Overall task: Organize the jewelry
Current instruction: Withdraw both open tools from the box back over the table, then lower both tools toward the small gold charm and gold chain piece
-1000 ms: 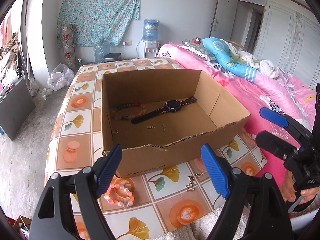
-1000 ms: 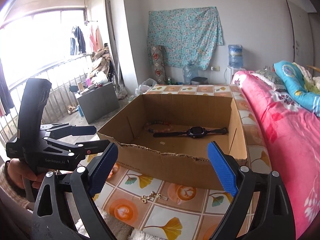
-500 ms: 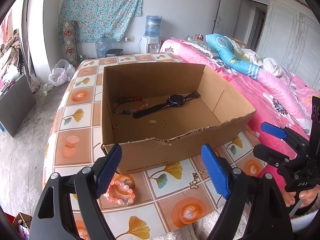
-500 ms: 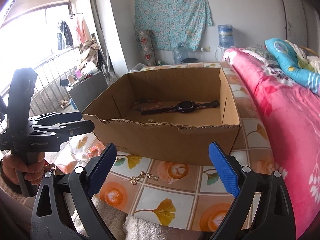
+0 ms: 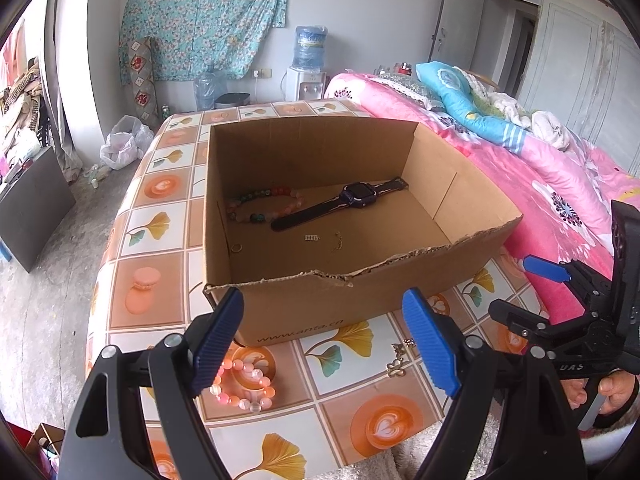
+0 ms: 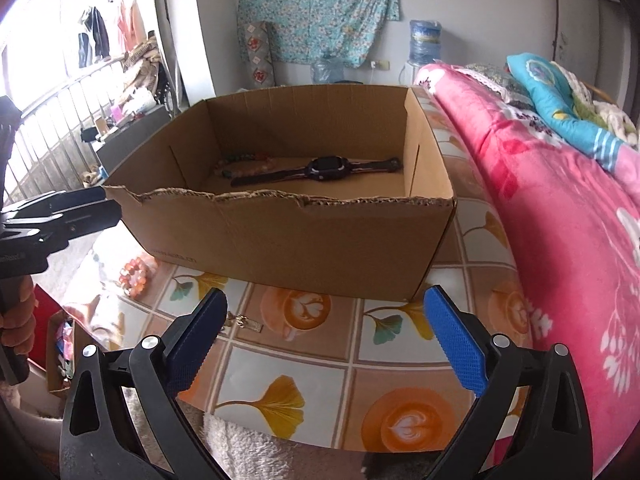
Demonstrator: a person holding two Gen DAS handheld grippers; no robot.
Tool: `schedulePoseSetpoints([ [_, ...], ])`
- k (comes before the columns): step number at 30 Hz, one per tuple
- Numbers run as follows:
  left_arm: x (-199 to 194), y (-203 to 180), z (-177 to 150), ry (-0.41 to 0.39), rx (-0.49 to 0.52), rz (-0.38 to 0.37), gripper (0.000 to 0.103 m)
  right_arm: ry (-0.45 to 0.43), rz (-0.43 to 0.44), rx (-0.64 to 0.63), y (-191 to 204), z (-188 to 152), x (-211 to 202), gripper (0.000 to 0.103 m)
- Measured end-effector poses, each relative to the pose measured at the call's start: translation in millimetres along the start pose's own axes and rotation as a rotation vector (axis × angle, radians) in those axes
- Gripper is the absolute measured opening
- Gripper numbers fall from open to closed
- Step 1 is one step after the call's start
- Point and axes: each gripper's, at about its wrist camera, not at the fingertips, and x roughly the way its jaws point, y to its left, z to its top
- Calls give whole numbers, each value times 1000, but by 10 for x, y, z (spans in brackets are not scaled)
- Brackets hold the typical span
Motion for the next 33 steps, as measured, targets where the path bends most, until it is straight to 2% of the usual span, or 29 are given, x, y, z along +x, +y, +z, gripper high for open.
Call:
schedulePoseSetpoints([
  [6, 5, -2, 1, 1, 2, 0, 80, 19, -134, -52, 16, -45, 60, 95],
  [13, 48, 12, -35, 5, 2, 8, 80, 11, -193, -95, 31, -72, 65, 95],
  [15, 55, 18, -62, 5, 5, 9, 80, 6, -167, -90, 13, -73, 63, 95],
  [18, 72, 14, -95, 10, 16, 25, 80, 9, -67, -43, -79, -94, 55, 95],
  [20, 82, 12, -138, 14, 19, 28, 80, 31, -30, -3, -134, -104, 88, 95],
  [25, 122, 35, -285, 43, 4, 25, 80, 45, -8, 62, -253, -163, 108, 95],
  [29, 158, -32, -464, 72, 13, -25, 80, 49, 23, 103, -298, -210, 127, 95],
  [33, 229, -247, -612, 92, 65, -86, 80, 48, 74, 108, -270, -249, 153, 95],
])
